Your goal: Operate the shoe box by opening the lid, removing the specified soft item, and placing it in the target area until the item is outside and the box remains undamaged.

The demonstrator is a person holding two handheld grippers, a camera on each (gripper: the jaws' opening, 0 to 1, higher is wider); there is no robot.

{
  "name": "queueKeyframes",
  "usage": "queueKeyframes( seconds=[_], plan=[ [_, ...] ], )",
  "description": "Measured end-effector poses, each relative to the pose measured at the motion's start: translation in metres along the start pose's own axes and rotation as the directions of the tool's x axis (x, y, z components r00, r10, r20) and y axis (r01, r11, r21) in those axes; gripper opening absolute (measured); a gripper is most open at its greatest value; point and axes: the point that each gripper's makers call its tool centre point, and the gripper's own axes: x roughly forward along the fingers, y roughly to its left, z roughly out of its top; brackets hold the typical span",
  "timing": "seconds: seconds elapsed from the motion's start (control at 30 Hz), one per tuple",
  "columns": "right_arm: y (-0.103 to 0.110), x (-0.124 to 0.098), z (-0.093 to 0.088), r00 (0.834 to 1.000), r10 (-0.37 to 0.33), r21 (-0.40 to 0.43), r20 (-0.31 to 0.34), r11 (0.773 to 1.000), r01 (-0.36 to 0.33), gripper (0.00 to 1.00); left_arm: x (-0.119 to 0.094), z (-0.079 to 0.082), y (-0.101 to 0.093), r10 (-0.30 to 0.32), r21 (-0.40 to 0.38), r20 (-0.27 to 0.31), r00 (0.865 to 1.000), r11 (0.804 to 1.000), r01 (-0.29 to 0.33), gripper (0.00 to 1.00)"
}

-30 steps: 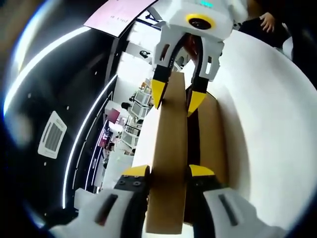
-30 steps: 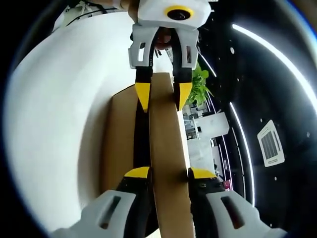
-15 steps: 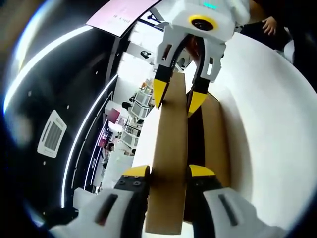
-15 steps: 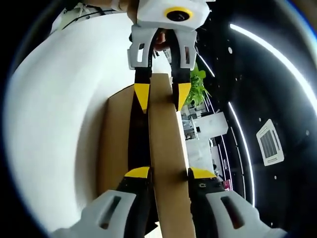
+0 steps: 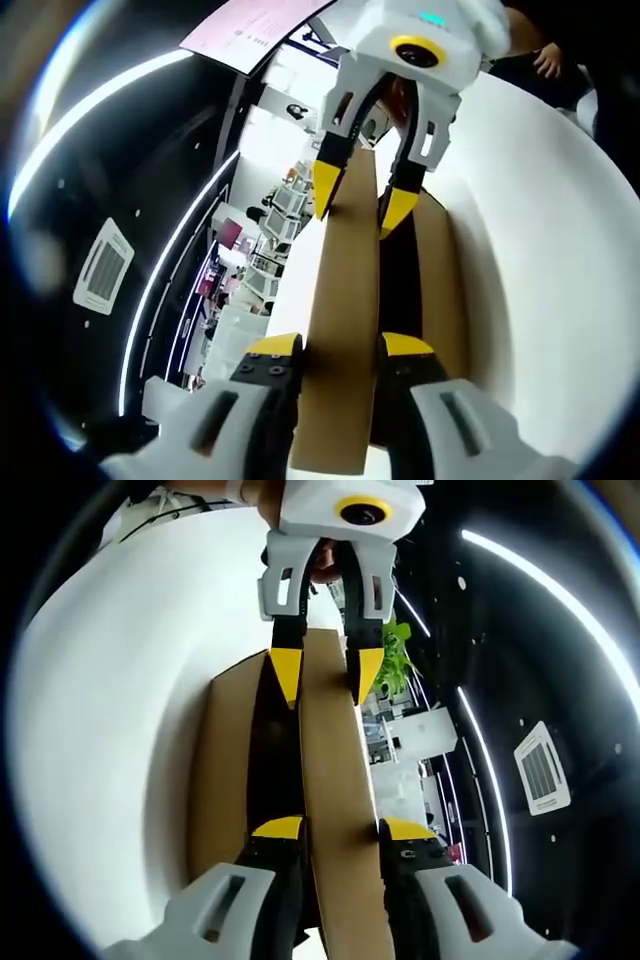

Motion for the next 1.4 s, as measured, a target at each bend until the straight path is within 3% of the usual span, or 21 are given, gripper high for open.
queueKeyframes(
  seconds=[0.87,1.4],
  plan=[
    [-0.011,0.002,-0.001,1.000,-0.024,0.005,0.008,1.000,0.023,0.27,0.003,0.001,0.011,0.027,-0.011,-0.002,1.000,1.000,-0.027,0.30],
    [-0.026,0.007,0.000,0.998,-0.064,-0.036,0.022,0.997,0.065,0.24,0.008,0.001,0.030,0.049,-0.003,0.005,0.999,0.999,-0.049,0.30]
  ],
)
